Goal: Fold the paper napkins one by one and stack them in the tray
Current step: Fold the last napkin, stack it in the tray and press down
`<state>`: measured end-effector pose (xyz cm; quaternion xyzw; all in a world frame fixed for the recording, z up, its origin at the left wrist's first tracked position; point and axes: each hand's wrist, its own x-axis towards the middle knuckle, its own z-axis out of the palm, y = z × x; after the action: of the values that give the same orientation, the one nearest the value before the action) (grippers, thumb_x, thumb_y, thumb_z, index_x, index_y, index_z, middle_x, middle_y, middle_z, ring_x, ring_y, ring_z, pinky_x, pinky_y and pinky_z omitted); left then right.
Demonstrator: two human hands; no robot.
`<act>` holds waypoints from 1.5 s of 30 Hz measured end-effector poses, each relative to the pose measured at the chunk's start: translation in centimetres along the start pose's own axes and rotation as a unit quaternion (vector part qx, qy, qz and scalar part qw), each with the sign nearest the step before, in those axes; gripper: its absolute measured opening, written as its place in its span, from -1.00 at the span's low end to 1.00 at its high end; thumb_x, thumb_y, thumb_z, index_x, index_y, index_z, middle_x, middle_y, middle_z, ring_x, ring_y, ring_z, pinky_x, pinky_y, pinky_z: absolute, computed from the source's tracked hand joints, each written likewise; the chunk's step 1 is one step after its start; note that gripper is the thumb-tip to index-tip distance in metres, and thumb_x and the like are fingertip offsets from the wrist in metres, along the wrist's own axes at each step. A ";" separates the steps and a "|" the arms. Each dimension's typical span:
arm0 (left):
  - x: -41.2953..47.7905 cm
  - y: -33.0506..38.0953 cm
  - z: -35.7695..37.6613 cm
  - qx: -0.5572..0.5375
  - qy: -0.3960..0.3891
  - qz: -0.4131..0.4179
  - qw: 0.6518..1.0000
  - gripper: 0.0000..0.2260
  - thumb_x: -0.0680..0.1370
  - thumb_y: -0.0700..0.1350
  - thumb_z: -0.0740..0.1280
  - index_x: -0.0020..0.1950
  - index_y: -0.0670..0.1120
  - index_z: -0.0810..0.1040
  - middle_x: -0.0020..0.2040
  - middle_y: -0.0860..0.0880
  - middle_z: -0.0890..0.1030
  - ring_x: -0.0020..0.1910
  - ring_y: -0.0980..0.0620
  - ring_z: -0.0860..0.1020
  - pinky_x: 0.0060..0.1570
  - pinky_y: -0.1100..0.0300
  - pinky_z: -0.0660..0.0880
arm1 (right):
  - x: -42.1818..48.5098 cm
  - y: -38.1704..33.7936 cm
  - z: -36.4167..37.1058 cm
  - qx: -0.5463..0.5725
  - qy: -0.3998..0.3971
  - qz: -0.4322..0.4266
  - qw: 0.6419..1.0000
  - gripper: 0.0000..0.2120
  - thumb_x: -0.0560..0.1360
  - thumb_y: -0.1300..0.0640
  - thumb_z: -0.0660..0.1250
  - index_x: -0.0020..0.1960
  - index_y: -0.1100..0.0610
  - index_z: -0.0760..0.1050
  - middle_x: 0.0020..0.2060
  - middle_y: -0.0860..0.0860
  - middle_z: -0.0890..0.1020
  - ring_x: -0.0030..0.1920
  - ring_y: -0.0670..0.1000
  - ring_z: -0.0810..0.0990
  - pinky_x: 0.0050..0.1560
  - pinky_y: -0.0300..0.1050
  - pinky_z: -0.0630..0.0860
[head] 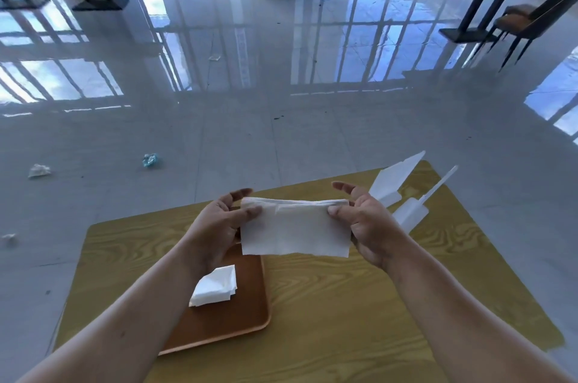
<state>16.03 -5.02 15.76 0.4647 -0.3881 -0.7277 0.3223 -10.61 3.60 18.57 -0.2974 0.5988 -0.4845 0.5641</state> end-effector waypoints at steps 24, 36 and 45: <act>2.5 -3.9 3.0 0.438 0.052 0.149 0.885 -0.92 0.53 0.02 0.50 -0.11 0.22 0.68 -0.17 0.25 0.70 -0.15 0.25 0.62 -0.22 0.24 0.46 | 0.0 6.3 -4.7 -0.427 0.083 -0.096 0.895 -0.79 0.61 0.20 0.28 0.12 0.05 0.67 -0.09 -0.10 0.69 -0.09 -0.13 0.62 -0.17 -0.21 0.51; 2.2 -0.8 4.8 0.542 0.021 0.266 0.796 -0.93 0.61 0.05 0.40 0.01 0.08 0.65 0.08 0.25 0.56 0.13 0.15 0.45 0.05 0.19 0.35 | -0.6 6.1 -3.3 -0.414 0.009 -0.031 0.910 -0.80 0.49 -0.10 0.28 0.09 -0.09 0.44 -0.13 -0.14 0.63 -0.23 -0.10 0.62 -0.35 -0.24 0.46; 2.4 -1.9 3.3 0.549 0.167 0.185 0.798 -0.50 0.50 0.27 0.43 0.31 0.04 0.44 0.28 -0.02 0.52 0.29 -0.10 0.49 0.17 0.01 0.44 | 0.9 7.4 -0.5 -0.052 -0.049 0.115 0.991 -0.49 0.57 0.29 0.41 0.45 0.01 0.37 0.13 0.16 0.72 0.09 0.14 0.73 0.00 0.09 0.70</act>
<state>11.89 -5.24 13.96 0.5973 -0.7413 -0.2302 0.2017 -9.81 5.49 11.35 -0.2790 0.6252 -0.3691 0.6285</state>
